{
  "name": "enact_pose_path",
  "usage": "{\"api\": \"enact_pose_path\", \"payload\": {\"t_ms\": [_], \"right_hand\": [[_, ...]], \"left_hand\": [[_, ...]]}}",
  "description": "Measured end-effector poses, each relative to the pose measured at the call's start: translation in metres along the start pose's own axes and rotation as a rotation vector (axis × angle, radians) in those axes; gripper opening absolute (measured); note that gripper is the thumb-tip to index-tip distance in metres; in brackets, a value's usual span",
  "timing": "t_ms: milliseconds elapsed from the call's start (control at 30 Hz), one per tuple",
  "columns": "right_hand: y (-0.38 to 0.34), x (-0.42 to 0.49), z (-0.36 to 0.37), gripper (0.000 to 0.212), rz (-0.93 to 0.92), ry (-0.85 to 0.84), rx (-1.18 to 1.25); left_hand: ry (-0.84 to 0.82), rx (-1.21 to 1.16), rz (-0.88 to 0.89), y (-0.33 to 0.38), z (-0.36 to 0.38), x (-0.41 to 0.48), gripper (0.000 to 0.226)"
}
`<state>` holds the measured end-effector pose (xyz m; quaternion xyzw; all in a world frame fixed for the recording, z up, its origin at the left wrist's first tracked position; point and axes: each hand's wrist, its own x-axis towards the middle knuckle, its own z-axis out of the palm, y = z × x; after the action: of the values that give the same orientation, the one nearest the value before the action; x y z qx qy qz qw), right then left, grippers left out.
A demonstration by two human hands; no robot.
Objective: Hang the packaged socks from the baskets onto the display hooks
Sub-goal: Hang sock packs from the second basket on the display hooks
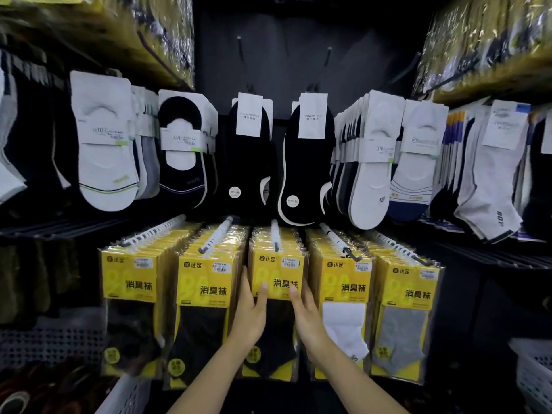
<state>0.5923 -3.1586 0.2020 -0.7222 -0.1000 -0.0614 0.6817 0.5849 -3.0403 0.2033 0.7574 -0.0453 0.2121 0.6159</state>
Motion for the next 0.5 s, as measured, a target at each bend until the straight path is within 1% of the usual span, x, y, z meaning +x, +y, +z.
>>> {"api": "enact_pose_path", "payload": {"t_ms": [167,300,400,500], "right_hand": [[0.001,0.007,0.004,0.055,-0.02,0.02,-0.04],[-0.006,-0.002,0.005,0.055,-0.039,0.036,-0.048],[-0.02,-0.016,0.0,0.057,-0.146,0.029,-0.081],[-0.037,-0.03,-0.006,0.062,-0.236,0.01,-0.125]], "left_hand": [[0.04,0.015,0.051,0.002,0.001,-0.003,0.064],[0.088,0.036,0.083,0.01,-0.002,-0.018,0.066],[0.106,0.038,0.176,0.025,-0.008,-0.037,0.068],[0.144,0.043,0.28,0.043,-0.024,-0.052,0.063]]}}
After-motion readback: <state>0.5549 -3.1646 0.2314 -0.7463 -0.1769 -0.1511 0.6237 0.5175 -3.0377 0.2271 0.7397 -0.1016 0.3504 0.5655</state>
